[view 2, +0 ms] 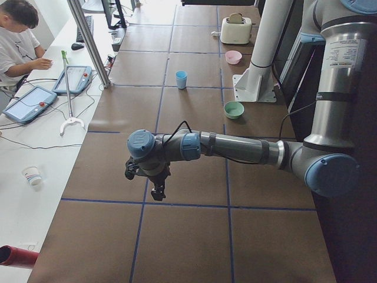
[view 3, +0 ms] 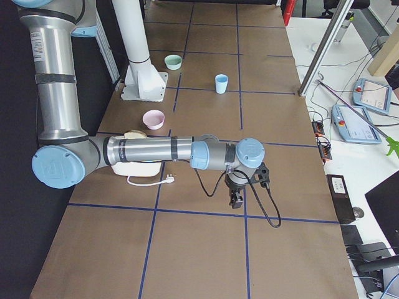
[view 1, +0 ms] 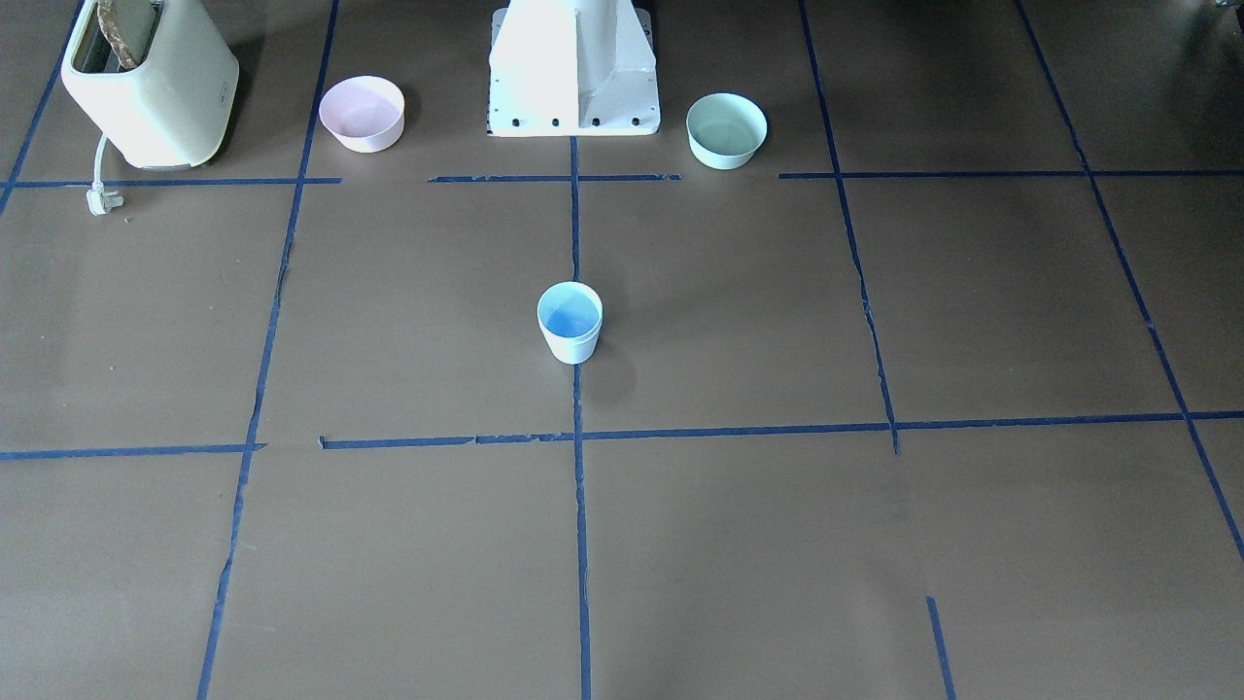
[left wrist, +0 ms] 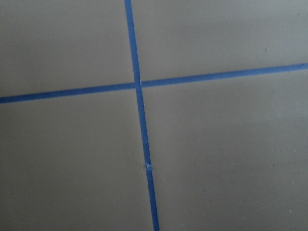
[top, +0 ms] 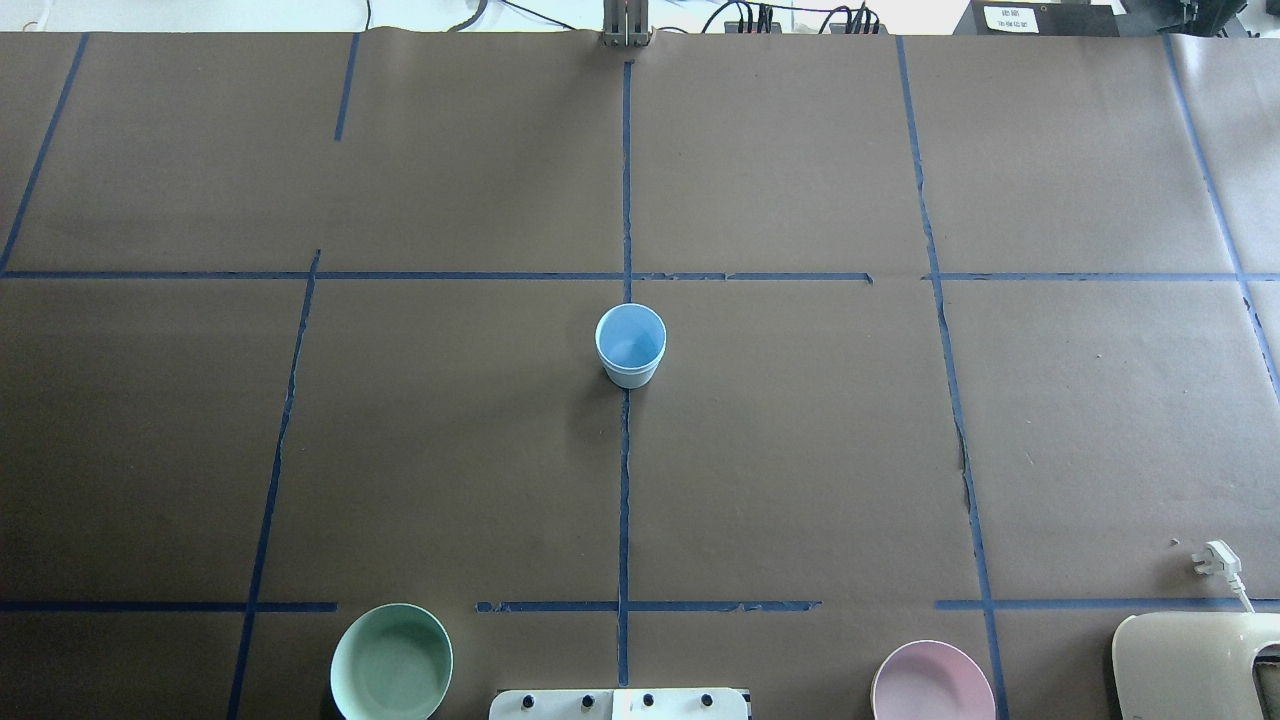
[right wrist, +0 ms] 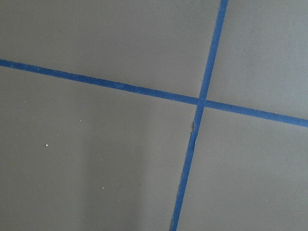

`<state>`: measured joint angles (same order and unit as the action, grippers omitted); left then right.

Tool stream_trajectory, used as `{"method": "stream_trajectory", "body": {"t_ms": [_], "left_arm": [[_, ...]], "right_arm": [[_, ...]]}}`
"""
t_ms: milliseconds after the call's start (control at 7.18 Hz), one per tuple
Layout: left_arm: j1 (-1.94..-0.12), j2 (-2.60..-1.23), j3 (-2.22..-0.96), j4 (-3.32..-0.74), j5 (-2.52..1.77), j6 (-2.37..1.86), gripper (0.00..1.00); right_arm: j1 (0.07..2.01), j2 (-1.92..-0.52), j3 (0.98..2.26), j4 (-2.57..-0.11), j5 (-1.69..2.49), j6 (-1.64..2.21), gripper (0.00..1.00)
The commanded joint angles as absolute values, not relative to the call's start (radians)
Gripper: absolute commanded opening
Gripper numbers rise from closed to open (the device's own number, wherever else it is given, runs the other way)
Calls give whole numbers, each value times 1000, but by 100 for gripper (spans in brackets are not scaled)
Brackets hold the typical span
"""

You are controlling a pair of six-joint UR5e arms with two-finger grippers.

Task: Stack blue cups with both arms

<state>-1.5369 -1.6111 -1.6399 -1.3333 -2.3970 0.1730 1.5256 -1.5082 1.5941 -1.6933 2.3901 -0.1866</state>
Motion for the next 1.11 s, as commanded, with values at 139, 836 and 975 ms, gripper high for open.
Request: {"method": "stream_trajectory", "body": {"t_ms": [139, 836, 975], "left_arm": [[-1539, -1614, -1657, -1332, -2391, 169, 100], [-1540, -1608, -1683, -1324, -2390, 172, 100], [-1540, -1614, -1686, -1324, -2390, 173, 100]], "right_arm": [[1557, -1517, 1600, -1694, 2373, -176, 100], [1555, -1520, 1556, -1692, 2372, -181, 100], [1555, -1520, 1554, -1692, 2372, -179, 100]]}}
